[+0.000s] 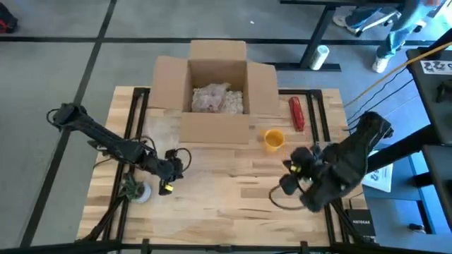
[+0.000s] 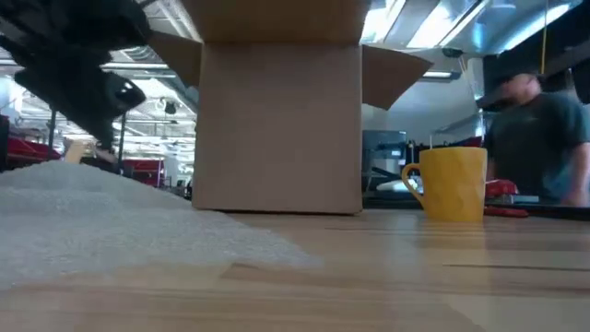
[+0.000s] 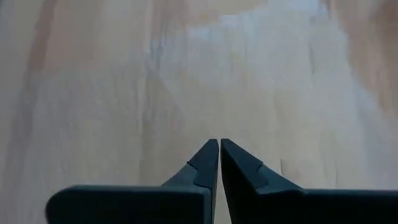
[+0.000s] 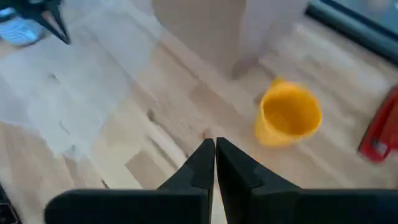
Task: Wrap mug
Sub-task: Adjust the bubble wrap
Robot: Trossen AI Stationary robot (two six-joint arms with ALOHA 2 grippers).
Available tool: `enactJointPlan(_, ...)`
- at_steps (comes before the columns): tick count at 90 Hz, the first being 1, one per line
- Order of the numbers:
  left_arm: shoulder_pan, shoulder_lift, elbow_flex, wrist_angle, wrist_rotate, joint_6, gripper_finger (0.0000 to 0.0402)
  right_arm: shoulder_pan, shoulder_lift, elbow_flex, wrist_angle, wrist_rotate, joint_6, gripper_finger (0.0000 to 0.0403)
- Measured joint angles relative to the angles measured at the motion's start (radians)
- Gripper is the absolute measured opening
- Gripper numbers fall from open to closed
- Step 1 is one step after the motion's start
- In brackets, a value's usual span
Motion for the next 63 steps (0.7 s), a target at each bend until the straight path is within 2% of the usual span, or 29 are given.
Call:
enactJointPlan(15, -0.05, 0.058, 0.004, -0.075, 0.022, -0.129, 0.0, 0.109, -0.014, -0.191, 0.153, 0.004, 0.147, 0.0)
enactJointPlan(39, -0.073, 0.282, 0.016, 0.069, 0.097, -0.205, 0.0, 0.22, -0.157, -0.498, 0.449, 0.106, 0.16, 0.0)
enactJointPlan(55, -0.069, 0.455, 0.137, 0.112, 0.143, -0.211, 0.0, 0.22, -0.306, -0.642, 0.509, 0.107, 0.101, 0.0)
enactJointPlan(63, -0.057, 0.543, 0.212, 0.212, 0.173, -0.186, 0.0, 0.22, -0.382, -0.675, 0.504, 0.113, 0.037, 0.0)
